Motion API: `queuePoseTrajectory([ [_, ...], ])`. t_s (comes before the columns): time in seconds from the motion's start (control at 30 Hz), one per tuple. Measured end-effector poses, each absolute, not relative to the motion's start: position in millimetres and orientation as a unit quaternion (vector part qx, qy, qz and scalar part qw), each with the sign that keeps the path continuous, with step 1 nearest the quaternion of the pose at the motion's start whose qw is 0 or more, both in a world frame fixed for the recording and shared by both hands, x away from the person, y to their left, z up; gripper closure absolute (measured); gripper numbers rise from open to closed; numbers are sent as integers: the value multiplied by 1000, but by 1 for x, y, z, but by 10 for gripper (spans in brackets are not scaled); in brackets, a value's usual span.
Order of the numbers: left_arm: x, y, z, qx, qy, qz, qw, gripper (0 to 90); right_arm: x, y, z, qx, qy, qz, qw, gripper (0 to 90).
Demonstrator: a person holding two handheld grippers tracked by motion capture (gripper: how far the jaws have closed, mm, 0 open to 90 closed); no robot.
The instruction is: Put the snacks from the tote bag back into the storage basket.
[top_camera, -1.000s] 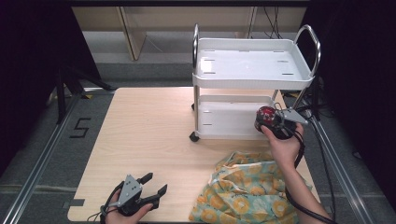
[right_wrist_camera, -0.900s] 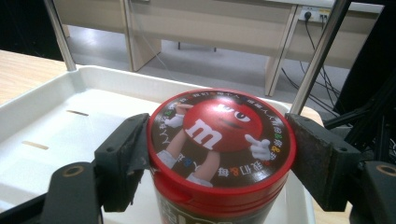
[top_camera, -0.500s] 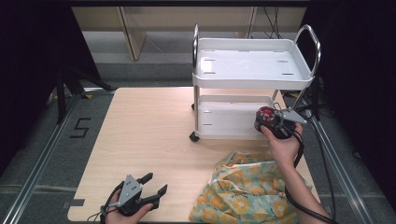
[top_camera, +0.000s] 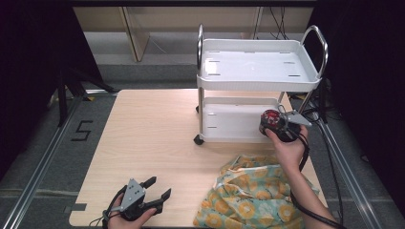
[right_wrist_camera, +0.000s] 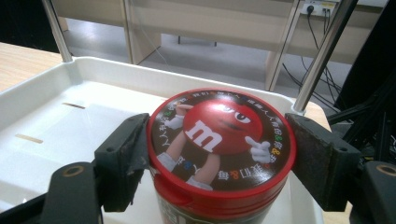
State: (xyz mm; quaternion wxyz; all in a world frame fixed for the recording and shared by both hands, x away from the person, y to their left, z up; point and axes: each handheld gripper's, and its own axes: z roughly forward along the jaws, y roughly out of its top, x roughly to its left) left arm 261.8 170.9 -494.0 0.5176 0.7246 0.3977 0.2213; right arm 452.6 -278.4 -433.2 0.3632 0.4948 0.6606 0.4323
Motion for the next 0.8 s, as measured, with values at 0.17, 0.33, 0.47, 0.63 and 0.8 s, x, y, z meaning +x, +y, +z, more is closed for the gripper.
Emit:
queuePoseTrajectory([
  [0.17, 263, 171, -495, 723, 396, 220, 522, 314, 452, -279, -433, 496, 662, 430, 362, 263],
  [0.33, 262, 171, -495, 722, 396, 220, 523, 314, 453, -279, -434, 497, 662, 429, 362, 263],
  [0.47, 262, 171, -495, 723, 396, 220, 522, 314, 455, -278, -436, 495, 664, 428, 362, 263],
  [0.63, 263, 171, -494, 727, 388, 222, 521, 314, 456, -278, -437, 494, 666, 429, 359, 263],
  [0.8, 263, 171, -495, 724, 393, 220, 522, 313, 456, -279, -437, 495, 665, 426, 362, 263],
])
